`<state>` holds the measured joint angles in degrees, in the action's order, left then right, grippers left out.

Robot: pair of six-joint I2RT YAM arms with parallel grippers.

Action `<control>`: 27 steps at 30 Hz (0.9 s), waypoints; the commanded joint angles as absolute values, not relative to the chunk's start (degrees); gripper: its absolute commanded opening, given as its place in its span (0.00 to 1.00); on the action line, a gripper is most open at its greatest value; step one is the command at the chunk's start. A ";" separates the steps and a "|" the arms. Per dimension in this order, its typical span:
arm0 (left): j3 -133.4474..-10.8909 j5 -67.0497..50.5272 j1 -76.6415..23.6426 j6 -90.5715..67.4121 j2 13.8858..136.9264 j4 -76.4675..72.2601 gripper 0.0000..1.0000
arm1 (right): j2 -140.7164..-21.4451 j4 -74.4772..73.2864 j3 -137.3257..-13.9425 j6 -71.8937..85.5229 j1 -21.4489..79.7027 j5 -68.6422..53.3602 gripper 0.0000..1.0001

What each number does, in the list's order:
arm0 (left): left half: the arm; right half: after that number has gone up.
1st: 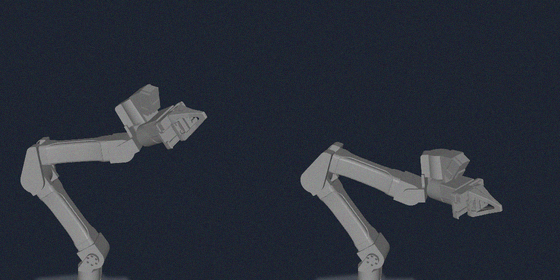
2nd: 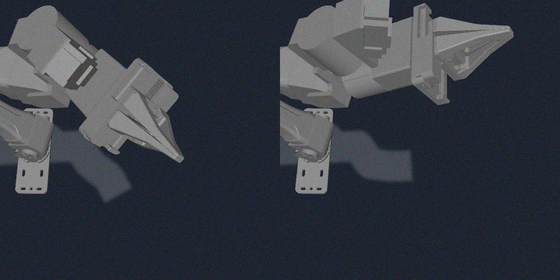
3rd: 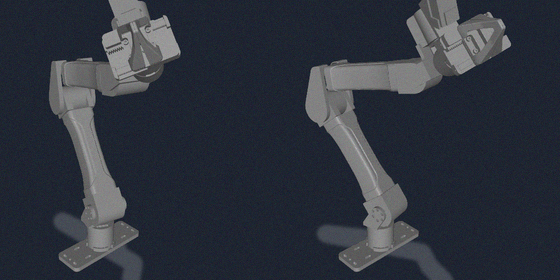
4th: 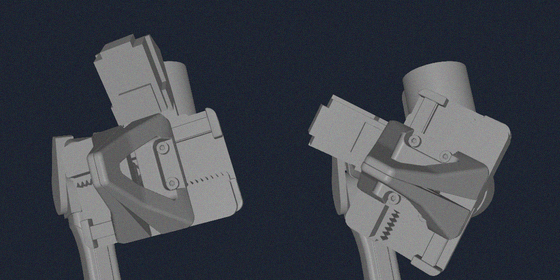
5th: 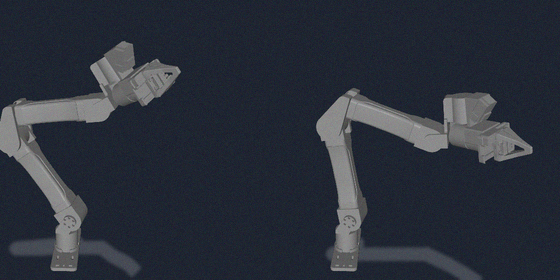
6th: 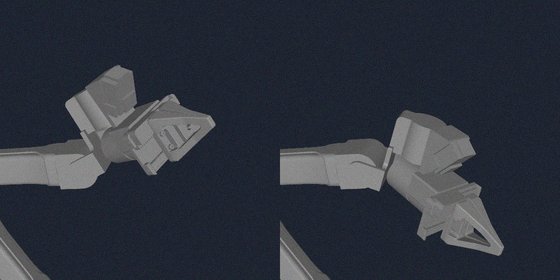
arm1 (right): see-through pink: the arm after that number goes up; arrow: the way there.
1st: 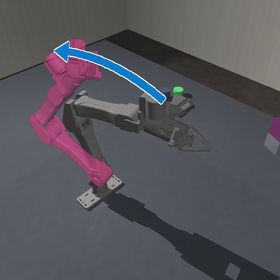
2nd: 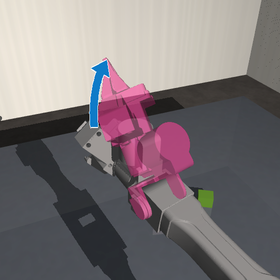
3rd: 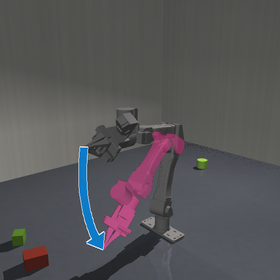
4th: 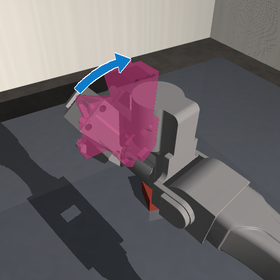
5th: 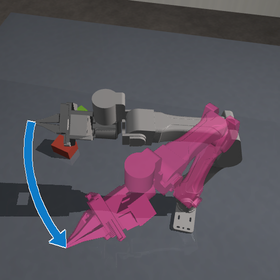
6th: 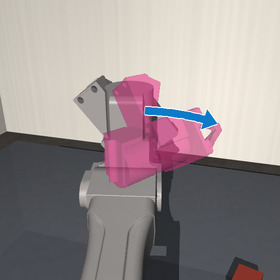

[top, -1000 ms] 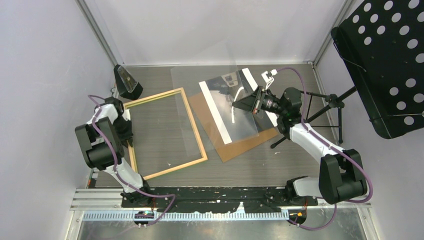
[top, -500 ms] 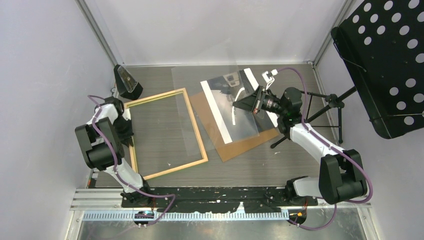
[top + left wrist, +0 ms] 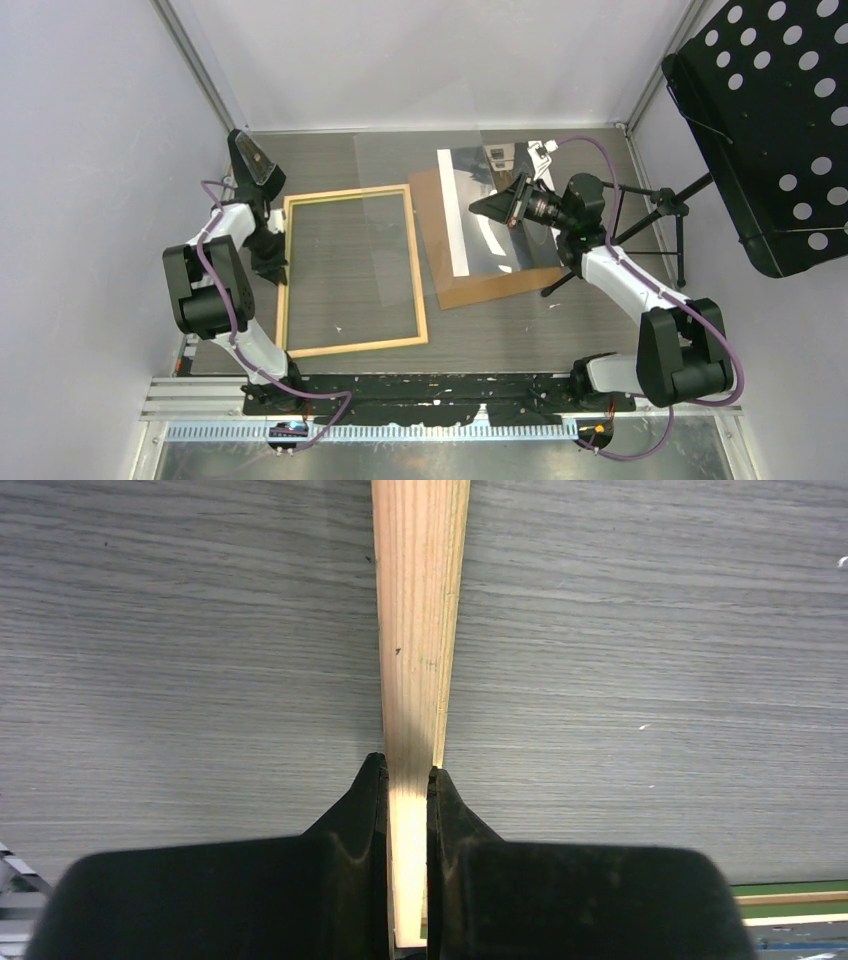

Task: Put the photo into the frame

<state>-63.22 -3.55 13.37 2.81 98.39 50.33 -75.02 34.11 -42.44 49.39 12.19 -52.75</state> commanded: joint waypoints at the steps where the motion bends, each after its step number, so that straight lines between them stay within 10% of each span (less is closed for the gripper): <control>1: -63.83 -8.52 13.54 0.38 97.32 48.66 0.00 | -75.56 33.78 -43.88 45.22 11.50 -51.37 0.05; 27: -59.15 -17.01 13.44 -8.56 95.64 41.31 0.00 | -92.05 50.25 -45.55 55.56 15.80 -47.88 0.06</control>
